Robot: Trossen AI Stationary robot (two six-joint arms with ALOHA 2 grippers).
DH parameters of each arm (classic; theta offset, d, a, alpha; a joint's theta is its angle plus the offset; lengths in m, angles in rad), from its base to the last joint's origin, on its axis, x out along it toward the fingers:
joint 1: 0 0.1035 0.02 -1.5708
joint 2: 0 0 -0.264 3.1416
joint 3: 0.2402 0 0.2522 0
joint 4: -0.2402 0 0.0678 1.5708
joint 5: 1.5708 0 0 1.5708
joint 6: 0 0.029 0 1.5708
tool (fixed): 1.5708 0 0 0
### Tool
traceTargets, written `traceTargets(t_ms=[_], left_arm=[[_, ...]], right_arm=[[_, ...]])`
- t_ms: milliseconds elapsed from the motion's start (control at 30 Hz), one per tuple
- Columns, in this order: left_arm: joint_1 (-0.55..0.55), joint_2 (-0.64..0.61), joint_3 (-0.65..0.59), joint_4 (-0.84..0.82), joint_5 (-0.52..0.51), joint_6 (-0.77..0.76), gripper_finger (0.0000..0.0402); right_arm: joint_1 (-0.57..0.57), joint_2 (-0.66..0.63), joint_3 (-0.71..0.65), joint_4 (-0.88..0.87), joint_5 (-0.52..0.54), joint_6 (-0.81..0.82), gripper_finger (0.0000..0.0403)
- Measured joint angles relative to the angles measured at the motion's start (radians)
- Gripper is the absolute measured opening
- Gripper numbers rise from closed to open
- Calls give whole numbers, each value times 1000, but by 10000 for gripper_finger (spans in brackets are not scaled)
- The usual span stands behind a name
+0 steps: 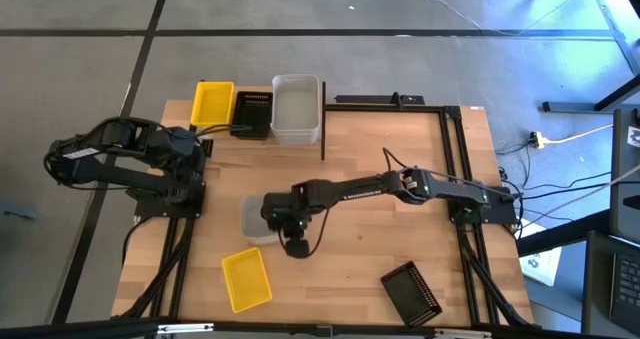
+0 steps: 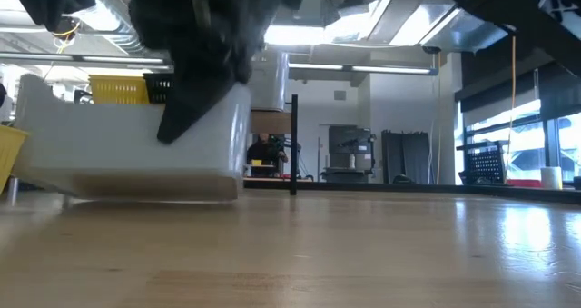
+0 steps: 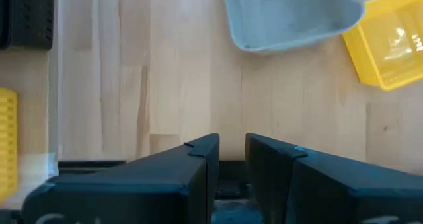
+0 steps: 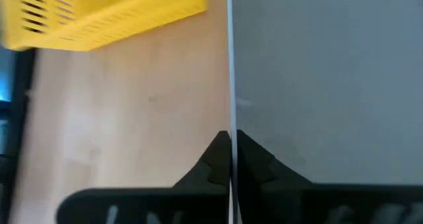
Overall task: Stack baskets on shelf by color
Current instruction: Stack the gray bin on top of the other gray bin on the shelf
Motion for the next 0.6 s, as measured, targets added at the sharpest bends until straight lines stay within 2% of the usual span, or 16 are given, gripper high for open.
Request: traceTargets(t_ms=[167,433,600], left_arm=[[0,0,0,16,48,96,66],[0,-39,0,266,128,101,66],[0,-75,0,360,128,112,66]], right_arm=[[36,-53,1,-69,39,179,0],[74,-184,2,-195,226,456,0],[115,-270,3,-239,295,614,0]])
